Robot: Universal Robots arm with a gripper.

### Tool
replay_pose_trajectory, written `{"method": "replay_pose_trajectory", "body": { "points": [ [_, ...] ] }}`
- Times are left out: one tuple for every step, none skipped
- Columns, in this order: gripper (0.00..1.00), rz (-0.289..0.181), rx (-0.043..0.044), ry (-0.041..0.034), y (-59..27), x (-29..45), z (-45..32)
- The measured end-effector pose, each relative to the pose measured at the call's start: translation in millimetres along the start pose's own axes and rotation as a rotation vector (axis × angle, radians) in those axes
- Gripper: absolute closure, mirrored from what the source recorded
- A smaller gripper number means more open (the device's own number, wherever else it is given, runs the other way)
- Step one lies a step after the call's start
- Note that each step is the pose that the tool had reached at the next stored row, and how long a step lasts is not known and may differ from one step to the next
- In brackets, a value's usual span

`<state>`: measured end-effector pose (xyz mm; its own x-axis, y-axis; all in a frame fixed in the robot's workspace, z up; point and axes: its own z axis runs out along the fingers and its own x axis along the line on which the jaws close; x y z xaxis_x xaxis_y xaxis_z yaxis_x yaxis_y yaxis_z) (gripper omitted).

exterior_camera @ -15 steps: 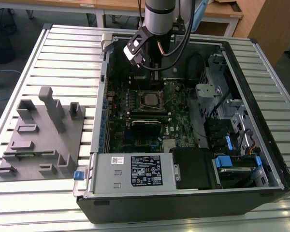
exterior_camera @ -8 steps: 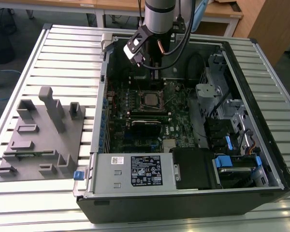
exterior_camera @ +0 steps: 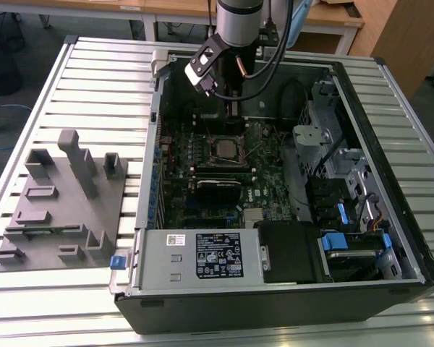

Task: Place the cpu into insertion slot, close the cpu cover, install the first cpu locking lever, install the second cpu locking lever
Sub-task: 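Close the cpu cover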

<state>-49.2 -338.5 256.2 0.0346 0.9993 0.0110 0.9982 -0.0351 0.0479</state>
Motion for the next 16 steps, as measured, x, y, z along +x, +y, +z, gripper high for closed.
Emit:
{"method": "replay_pose_trajectory", "body": {
  "points": [
    [0.90,0.000,0.0000,0.0001,0.0,0.0,-0.6],
    [0.90,0.000,-0.0001,0.0002,0.1,0.0,-0.6],
    [0.90,0.000,-0.0001,0.0002,0.1,0.0,-1.4],
    [0.90,0.000,-0.0001,0.0001,0.1,0.0,-2.2],
    [0.90,0.000,-0.0001,0.0001,0.1,0.0,-2.2],
    [0.90,0.000,0.0000,0.0001,0.1,0.0,-2.2],
    [0.90,0.000,-0.0001,0.0001,0.2,0.1,-2.9],
    [0.90,0.000,0.0000,0.0001,0.2,0.0,-2.9],
    [0.90,0.000,-0.0001,0.0001,0.2,0.1,-3.3],
    [0.90,0.000,0.0000,0.0002,0.2,0.1,-3.6],
    [0.90,0.000,-0.0001,0.0001,0.2,0.1,-3.6],
    [0.90,0.000,-0.0001,0.0002,0.2,0.1,-3.7],
    [0.90,0.000,0.0000,0.0000,0.2,0.0,-3.9],
    [0.90,0.000,0.0003,-0.0004,0.2,0.0,-4.4],
    [0.90,0.000,0.0001,-0.0001,0.2,0.1,-4.8],
    [0.90,0.000,0.0000,0.0002,0.3,0.1,-5.1]
  ]
}}
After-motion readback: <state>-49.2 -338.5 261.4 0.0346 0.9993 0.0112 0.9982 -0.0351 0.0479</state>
